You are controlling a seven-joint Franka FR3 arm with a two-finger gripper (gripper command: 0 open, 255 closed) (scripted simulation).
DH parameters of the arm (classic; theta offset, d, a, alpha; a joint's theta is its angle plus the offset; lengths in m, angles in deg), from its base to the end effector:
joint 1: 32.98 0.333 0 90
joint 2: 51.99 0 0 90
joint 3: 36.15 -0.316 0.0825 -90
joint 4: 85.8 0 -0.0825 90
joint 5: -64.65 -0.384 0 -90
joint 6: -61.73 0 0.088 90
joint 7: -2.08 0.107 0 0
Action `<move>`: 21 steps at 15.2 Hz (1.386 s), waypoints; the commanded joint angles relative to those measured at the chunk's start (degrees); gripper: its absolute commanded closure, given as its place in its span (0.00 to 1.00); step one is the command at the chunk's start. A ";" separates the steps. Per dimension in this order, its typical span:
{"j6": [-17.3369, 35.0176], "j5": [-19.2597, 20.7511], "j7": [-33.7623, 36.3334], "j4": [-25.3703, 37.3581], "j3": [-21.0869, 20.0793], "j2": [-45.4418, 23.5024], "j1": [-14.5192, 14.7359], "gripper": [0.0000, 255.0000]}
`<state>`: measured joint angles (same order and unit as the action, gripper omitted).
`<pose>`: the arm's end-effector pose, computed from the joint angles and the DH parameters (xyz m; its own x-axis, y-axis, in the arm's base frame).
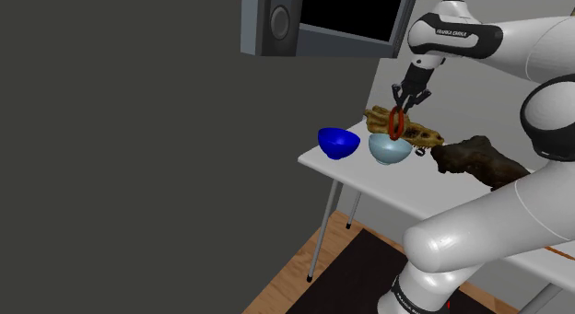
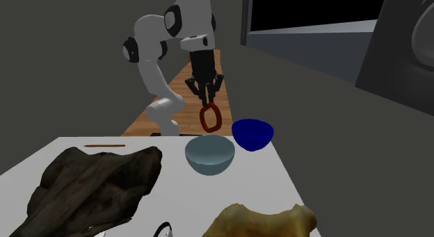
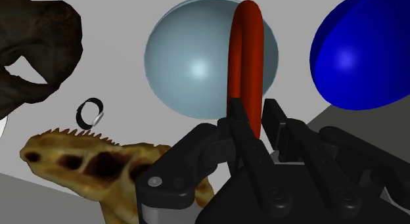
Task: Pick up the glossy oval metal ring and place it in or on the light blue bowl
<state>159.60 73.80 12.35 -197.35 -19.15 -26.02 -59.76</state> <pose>0.2774 -0.3298 0.6684 0.5925 -0.7809 0.1977 -0.7961 -0.6051 -0.0043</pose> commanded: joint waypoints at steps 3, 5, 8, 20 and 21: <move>2.98 0.31 0.28 -3.76 0.14 0.83 -0.18 1.00; 4.47 0.48 0.41 -5.63 0.23 1.21 -0.27 1.00; 5.09 0.55 0.46 -6.39 0.27 1.35 -0.31 1.00; 5.09 0.55 0.46 -6.38 0.27 1.35 -0.31 0.00; 3.17 0.43 0.42 -4.49 0.03 1.36 -0.24 0.00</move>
<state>163.76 74.28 12.86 -202.83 -19.05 -24.63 -60.02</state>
